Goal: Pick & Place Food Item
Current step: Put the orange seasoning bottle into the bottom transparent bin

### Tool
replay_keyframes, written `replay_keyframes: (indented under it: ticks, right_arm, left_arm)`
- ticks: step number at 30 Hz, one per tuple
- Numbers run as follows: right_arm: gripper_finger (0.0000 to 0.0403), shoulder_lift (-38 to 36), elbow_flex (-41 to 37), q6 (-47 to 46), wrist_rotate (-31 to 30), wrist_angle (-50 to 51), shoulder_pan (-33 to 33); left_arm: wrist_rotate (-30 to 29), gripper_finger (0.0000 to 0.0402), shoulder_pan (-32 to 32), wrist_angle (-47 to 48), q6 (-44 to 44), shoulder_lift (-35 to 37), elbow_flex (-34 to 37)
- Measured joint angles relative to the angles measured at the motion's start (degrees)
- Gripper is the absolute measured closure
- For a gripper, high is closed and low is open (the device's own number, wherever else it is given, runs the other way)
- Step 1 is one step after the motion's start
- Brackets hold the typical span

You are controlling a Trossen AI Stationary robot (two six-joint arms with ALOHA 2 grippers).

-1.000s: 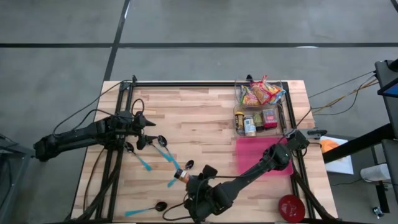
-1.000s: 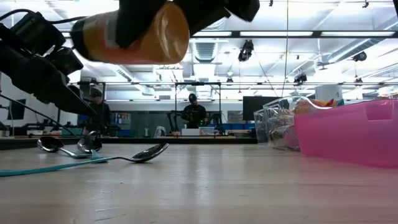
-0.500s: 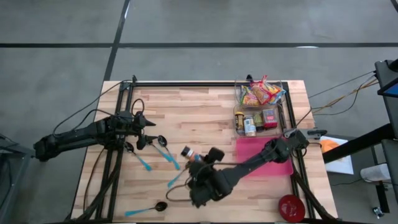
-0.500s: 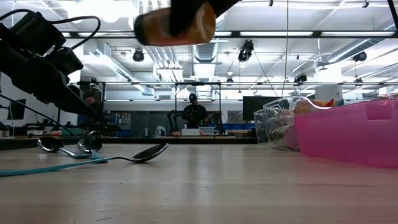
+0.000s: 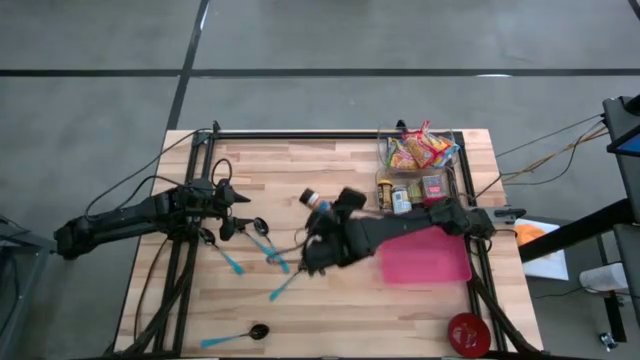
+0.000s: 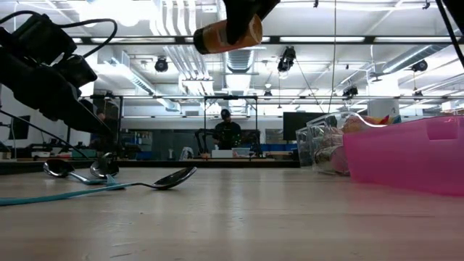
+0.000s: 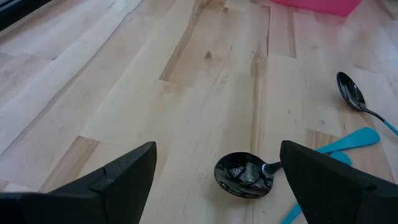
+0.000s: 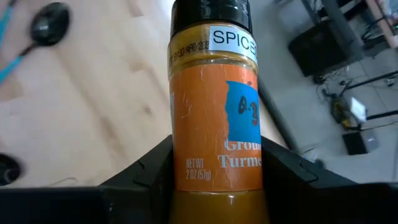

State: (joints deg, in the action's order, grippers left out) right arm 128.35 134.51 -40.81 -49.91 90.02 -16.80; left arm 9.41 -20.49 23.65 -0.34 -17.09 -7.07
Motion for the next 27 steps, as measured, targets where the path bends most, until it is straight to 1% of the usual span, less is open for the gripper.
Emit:
replay_keyframes:
  ticks: [3, 7, 10, 14, 19, 23, 27]
  right_arm:
    - [0.023, -2.24, -0.48, 4.91, -0.9, 0.01, 3.08]
    - [0.023, -5.11, -1.9, 7.84, -0.1, 0.03, 6.39]
    - [0.023, -7.38, -4.08, 7.89, 2.71, -0.27, 7.17]
    - [0.023, -10.21, -8.74, 5.16, 3.11, -0.88, 6.31]
    - [0.023, -16.94, -18.81, -4.72, 0.55, -1.84, 4.54]
    - [0.023, -24.14, -30.26, -12.21, 0.4, -4.3, 2.78]
    - [0.023, -31.57, -41.09, -17.21, 0.64, -8.25, 1.56]
  left_arm:
    - [0.0, 0.0057, 0.0, -0.01, -0.01, -0.01, 0.0]
    - [0.0, 0.0057, 0.0, 0.01, 0.0, -0.02, 0.0]
    - [0.01, 0.0057, 0.0, 0.01, 0.0, -0.02, 0.0]
    - [0.0, 0.0057, 0.0, -0.02, 0.0, -0.02, 0.0]
    - [0.02, 0.0057, 0.01, 0.03, 0.0, -0.02, 0.0]
    - [0.01, 0.0057, 0.0, -0.01, 0.0, -0.02, 0.0]
    - [0.02, 0.0057, 0.02, 0.03, 0.0, -0.02, 0.0]
